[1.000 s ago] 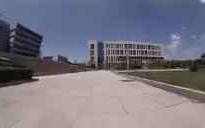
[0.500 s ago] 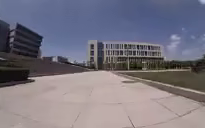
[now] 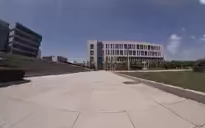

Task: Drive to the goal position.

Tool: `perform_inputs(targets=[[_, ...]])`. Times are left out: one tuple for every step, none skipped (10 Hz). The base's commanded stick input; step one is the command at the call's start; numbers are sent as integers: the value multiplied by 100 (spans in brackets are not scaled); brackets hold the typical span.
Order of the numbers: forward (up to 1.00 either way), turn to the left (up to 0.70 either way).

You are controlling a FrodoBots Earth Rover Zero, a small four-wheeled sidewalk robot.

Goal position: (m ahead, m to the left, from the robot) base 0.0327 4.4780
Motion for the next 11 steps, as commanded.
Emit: perform_inputs(targets=[[70,0],[70,0],[70,0],[70,0],[70,0],[70,0],[70,0],[70,0],[70,0],[70,0],[70,0]])
